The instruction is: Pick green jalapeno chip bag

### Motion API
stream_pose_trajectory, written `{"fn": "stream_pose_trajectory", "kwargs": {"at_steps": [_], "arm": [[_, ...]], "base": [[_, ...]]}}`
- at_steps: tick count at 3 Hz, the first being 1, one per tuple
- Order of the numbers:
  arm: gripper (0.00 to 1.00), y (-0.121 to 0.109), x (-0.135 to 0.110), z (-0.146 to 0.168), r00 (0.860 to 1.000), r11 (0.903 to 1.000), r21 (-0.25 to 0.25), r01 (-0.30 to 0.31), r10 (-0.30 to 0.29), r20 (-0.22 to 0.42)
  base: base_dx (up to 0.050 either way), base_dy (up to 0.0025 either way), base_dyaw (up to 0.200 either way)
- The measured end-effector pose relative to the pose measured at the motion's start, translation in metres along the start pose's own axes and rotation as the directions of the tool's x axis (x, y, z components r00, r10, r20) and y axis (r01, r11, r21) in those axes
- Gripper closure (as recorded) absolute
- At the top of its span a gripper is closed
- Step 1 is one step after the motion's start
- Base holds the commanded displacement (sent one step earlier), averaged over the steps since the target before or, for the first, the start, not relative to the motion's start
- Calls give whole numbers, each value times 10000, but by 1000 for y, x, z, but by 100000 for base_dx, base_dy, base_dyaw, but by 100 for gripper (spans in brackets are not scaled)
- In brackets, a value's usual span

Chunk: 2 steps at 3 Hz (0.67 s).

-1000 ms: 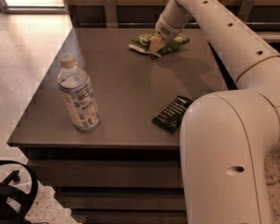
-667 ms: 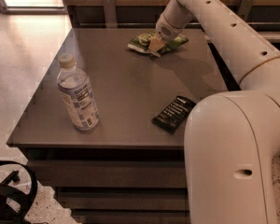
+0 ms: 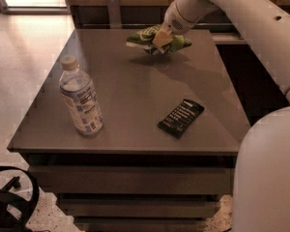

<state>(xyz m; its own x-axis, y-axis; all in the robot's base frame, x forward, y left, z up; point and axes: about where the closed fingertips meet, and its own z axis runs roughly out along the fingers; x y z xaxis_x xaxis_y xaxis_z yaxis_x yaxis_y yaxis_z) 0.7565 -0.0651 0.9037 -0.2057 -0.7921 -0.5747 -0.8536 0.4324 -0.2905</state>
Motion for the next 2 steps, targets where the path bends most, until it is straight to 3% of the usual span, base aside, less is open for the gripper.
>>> {"fn": "stream_pose_trajectory", "kwargs": {"at_steps": [2], "arm": [[100, 22, -28, -46, 9892, 9966, 409, 709, -755, 1254]], "base": [[0, 0, 0]]}}
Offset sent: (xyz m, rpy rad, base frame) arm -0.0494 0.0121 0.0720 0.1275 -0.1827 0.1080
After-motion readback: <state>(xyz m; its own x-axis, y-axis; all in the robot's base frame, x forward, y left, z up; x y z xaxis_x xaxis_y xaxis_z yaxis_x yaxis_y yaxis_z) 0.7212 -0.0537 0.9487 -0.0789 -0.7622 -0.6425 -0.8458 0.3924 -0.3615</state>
